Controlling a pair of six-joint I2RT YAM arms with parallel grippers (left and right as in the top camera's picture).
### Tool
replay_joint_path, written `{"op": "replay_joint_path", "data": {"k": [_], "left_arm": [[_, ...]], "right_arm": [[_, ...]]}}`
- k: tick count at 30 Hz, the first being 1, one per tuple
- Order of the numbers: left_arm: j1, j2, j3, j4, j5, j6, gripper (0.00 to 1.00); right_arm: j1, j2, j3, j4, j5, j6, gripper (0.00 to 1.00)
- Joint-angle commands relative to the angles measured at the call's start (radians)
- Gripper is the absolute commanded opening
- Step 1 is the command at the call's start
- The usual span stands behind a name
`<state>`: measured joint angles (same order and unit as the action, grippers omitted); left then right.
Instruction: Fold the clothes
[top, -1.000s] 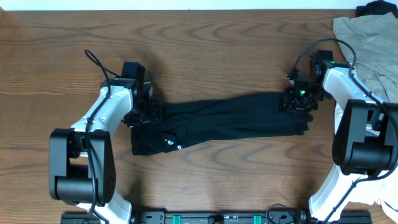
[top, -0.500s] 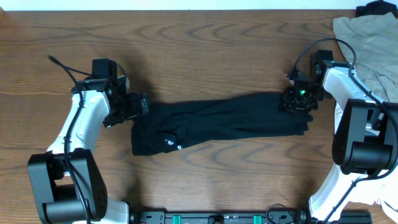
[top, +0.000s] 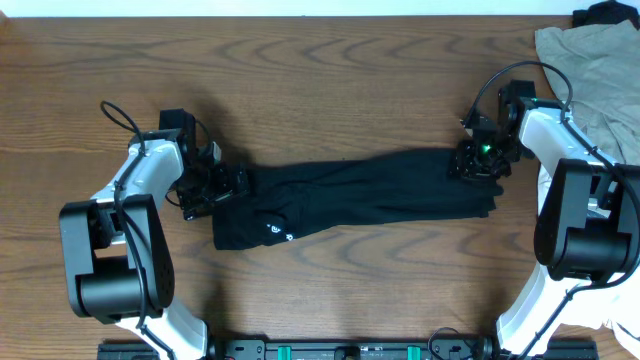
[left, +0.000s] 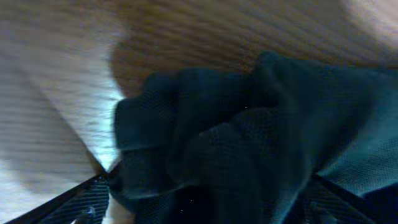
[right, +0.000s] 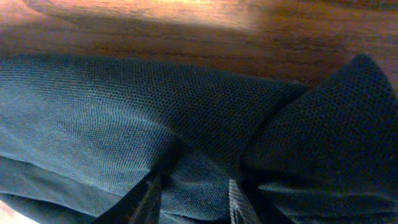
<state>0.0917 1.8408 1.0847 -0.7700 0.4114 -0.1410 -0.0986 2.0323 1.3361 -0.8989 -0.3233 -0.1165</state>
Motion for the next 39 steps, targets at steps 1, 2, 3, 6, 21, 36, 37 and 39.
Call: {"op": "replay_joint_path", "data": {"k": [1,2,3,6,21,36,37,39], "left_arm": [[-0.003,0.061,-0.017,0.017,0.163,0.032,0.69],[-0.005,0.061,-0.017,0.021,0.182,0.038,0.57],[-0.005,0.061,-0.016,0.021,0.191,0.043,0.42],[-0.003,0.061,-0.016,0.019,0.191,0.043,0.06],[0.192,-0.074,0.120,-0.093,-0.178,0.042,0.06],[0.254,-0.097,0.317,-0.211,-0.267,0.063,0.06],[0.245,-0.097,0.327,-0.225,-0.238,0.060,0.06],[0.220,-0.097,0.338,-0.246,-0.176,0.054,0.06]], "right_arm": [[0.001,0.063,-0.010,0.024,0.032,-0.012,0.35],[0.001,0.063,-0.010,0.024,0.032,-0.012,0.35],[0.001,0.063,-0.010,0.024,0.032,-0.012,0.35],[0.000,0.063,-0.010,0.022,0.032,-0.012,0.35],[0.000,-0.026,0.073,-0.034,-0.003,-0.011,0.40],[-0.001,-0.175,0.127,-0.087,0.010,-0.012,0.45],[-0.001,-0.175,0.127,-0.090,0.010,-0.012,0.45],[-0.001,-0.175,0.127,-0.090,0.010,-0.012,0.45]]}}
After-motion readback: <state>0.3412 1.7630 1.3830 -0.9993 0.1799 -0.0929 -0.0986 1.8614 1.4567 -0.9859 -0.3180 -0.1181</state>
